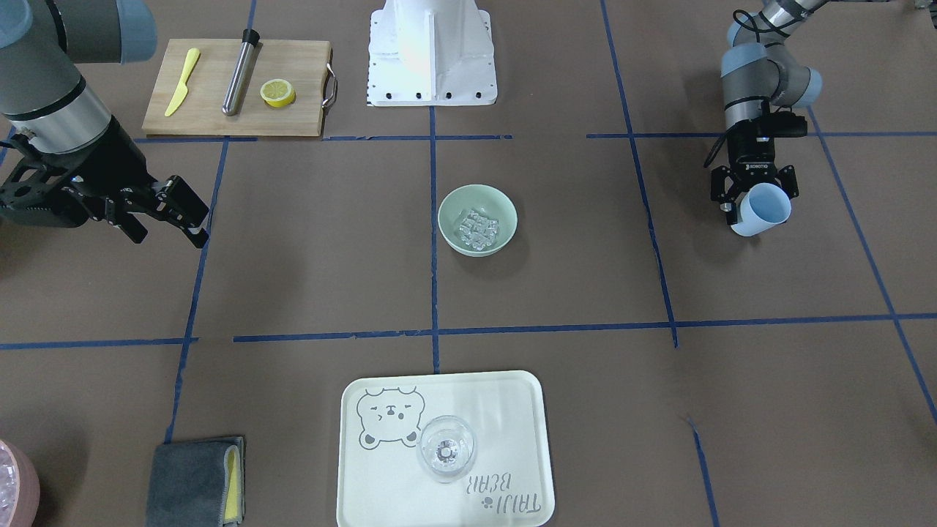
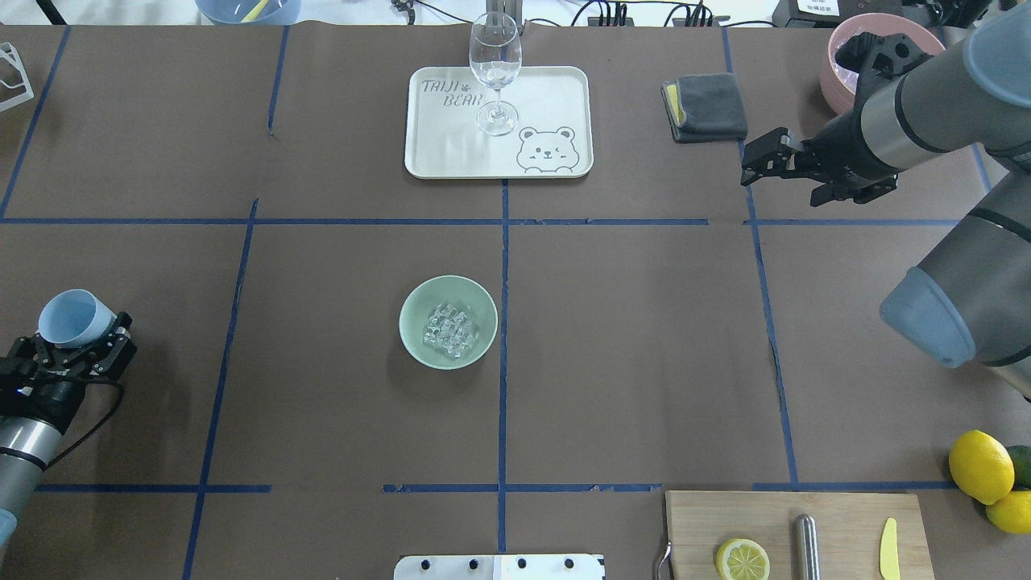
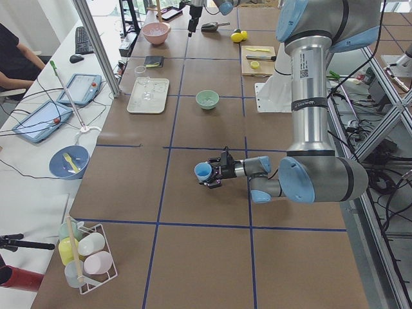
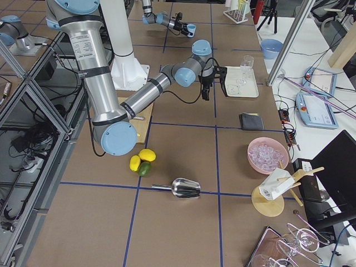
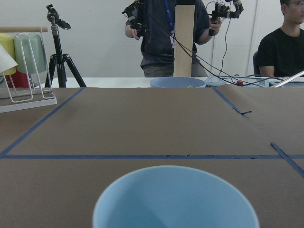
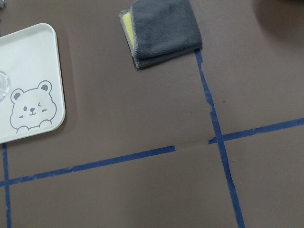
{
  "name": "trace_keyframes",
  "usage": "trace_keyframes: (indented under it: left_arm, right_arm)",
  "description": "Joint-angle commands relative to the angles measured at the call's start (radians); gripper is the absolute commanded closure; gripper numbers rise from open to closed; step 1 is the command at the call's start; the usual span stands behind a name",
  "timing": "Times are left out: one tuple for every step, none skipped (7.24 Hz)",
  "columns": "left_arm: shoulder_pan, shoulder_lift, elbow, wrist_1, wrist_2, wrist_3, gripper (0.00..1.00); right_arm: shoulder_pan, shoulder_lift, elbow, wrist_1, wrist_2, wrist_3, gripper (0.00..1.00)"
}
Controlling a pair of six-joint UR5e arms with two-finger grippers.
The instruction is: Pour ice into bowl
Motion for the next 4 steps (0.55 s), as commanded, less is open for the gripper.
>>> trace_keyframes:
  left_arm:
    - [0.002, 0.012, -0.009, -0.004, -0.032, 0.01, 0.0]
    - [0.002, 0.019, -0.025, -0.002, -0.061, 0.013, 0.0]
    - [0.005, 0.021, -0.026, -0.001, -0.098, 0.051, 0.0]
    - [0.005, 0.022, -0.043, -0.001, -0.13, 0.055, 0.0]
  right_arm:
    - [0.0, 0.004, 0.0, 0.0, 0.003, 0.002, 0.0]
    - [0.0, 0.002, 0.003, 0.0, 0.003, 0.002, 0.0]
    - [0.0, 0.001, 0.003, 0.0, 0.003, 0.002, 0.0]
    - [0.0, 0.001, 0.005, 0.0, 0.003, 0.003, 0.0]
